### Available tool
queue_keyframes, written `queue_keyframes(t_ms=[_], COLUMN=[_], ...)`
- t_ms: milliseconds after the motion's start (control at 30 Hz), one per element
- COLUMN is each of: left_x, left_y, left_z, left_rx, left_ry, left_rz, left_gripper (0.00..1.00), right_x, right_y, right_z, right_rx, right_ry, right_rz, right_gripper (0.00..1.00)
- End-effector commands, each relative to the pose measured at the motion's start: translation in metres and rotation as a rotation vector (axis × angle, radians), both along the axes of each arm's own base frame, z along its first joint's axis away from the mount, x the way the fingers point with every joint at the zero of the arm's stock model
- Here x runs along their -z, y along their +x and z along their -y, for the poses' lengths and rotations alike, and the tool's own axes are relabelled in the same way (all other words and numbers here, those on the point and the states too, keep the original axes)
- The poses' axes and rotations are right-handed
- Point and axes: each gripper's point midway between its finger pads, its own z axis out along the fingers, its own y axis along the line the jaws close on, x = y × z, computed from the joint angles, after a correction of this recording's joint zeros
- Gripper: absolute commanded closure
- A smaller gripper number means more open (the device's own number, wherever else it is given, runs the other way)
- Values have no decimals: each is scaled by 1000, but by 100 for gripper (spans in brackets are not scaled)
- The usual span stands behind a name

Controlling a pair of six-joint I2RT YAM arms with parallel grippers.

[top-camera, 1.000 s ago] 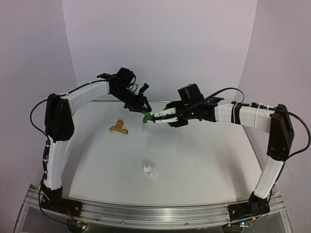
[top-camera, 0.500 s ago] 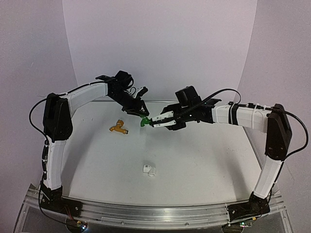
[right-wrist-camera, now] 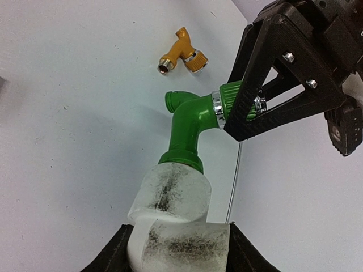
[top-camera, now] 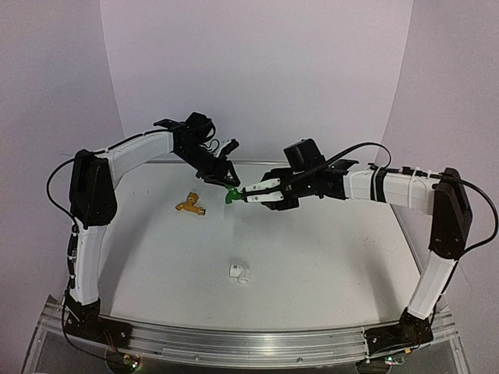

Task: Install the water faucets
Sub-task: Place the water faucet at the center of the board.

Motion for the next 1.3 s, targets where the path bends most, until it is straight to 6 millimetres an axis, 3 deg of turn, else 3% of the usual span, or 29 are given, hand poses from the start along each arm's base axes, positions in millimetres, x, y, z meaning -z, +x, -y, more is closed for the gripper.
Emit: queue_keyframes(t_ms=[0, 200, 700, 1267], left_x=[-56, -68, -96, -103], left_y=[-30, -33, -26, -32], left_z=[35, 42, 40, 42], left_rx=[80, 95, -19, 10], left_ry=[-90, -107, -195, -218], left_rz=[81, 141, 211, 242], left_gripper=[100, 100, 100, 100], right_x=[-55, -52, -73, -75], right_y=[7, 4, 33, 30], right_z=[-31, -35, -32, -44], right_rx=[9, 31, 305, 350], right_ry=[212, 269, 523, 744], right_rz=[53, -25, -113, -382], right_gripper=[100, 100, 100, 100])
